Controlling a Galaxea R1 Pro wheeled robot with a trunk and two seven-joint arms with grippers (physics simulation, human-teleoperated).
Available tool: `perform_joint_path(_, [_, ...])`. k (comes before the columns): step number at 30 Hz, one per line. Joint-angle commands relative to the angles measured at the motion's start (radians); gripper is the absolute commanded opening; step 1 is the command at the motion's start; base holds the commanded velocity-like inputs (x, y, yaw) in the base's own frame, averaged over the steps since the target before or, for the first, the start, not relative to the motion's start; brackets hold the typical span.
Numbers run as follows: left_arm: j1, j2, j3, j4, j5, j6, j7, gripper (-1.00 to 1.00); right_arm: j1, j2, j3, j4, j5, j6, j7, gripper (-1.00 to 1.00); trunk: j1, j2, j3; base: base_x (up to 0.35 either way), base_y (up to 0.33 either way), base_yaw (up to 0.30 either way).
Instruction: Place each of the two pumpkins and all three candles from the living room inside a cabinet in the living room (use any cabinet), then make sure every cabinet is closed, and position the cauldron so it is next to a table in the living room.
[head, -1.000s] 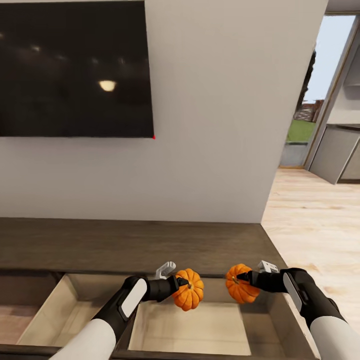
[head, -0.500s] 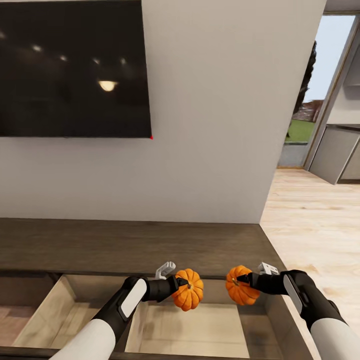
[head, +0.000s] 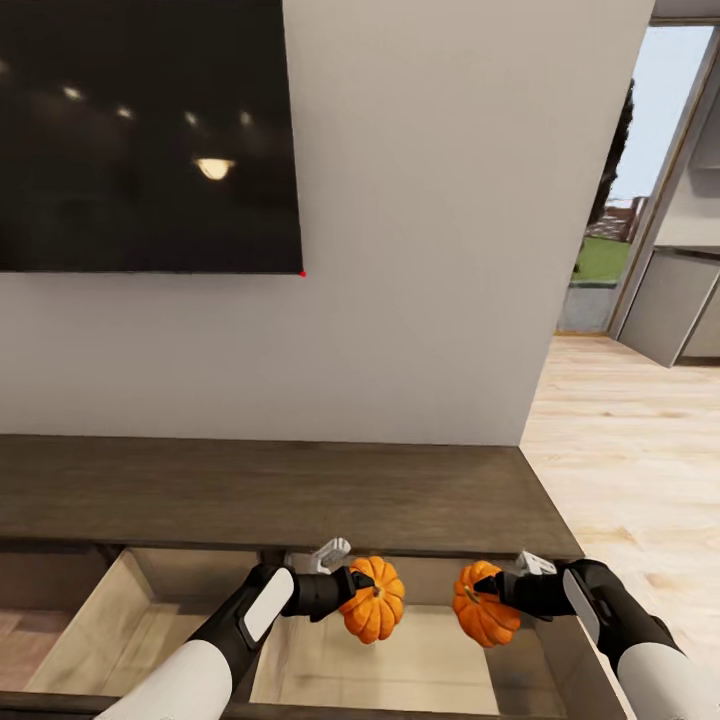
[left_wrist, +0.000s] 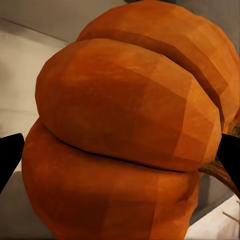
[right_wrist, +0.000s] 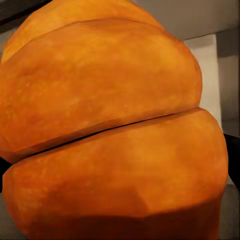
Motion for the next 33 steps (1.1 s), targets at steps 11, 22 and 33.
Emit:
perform_joint_path(11, [-0.141, -0.016, -0.003, 0.196, 0.0, 0.01, 0.059, -1.0, -0.006, 0.046, -0.006, 0.009, -0.011, 0.002, -0.097, -1.0, 0.0, 0.0, -0.018, 0.0, 0.0, 0.0])
perform_joint_path(22, [-0.135, -0.018, -0.015, 0.223, -0.009, -0.03, -0.084, -1.0, -0.006, 0.047, -0.008, 0.009, -0.018, -0.009, 0.034, -1.0, 0.0, 0.0, -0.036, 0.0, 0.0, 0.0])
perform_joint_path(33, [-0.121, -0.013, -0.055, 0.223, -0.01, -0.054, -0.12, -1.0, -0.007, 0.045, -0.009, 0.008, -0.017, 0.0, 0.068, -1.0, 0.0, 0.0, -0.053, 0.0, 0.0, 0.0])
